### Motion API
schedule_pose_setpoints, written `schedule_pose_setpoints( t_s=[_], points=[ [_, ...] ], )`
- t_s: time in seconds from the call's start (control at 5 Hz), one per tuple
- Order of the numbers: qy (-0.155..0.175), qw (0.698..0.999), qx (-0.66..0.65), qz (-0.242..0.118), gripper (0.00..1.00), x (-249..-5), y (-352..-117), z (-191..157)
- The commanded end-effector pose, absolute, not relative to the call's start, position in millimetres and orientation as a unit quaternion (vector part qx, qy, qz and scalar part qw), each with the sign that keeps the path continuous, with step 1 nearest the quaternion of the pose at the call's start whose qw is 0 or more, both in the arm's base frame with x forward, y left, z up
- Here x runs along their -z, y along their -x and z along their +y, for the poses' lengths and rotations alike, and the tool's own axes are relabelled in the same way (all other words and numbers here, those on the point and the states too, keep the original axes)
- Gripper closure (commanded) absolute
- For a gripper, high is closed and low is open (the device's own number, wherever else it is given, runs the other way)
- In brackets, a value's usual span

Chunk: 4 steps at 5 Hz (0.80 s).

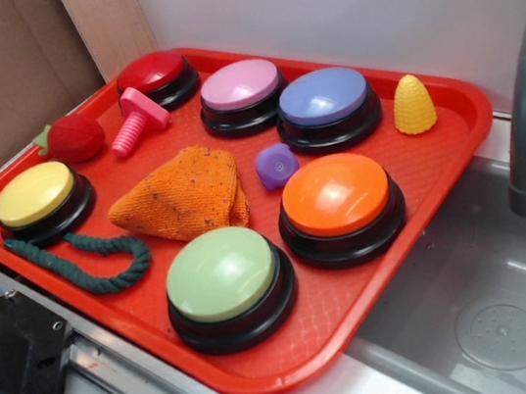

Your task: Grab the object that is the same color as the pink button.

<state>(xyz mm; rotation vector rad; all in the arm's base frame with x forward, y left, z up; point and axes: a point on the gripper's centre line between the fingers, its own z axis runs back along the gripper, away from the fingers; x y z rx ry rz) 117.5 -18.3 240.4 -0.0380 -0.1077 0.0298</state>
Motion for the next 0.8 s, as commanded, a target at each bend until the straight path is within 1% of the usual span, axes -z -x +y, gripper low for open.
schedule_pose_setpoints(
  t_s=[0.0, 0.2, 0.4, 0.6],
  points=[
    [0.019, 0.998, -0.015, -0.054, 0.0, -240.4, -117.5, -18.3],
    [0.015, 0.996, -0.037, -0.075, 0.0, -223.5, -138.5, -6.5],
    [0.014, 0.995, -0.06, -0.084, 0.0, -208.4, -154.4, 3.4],
    [0.011, 0.992, -0.075, -0.103, 0.0, -183.3, -181.1, 23.1]
  ],
)
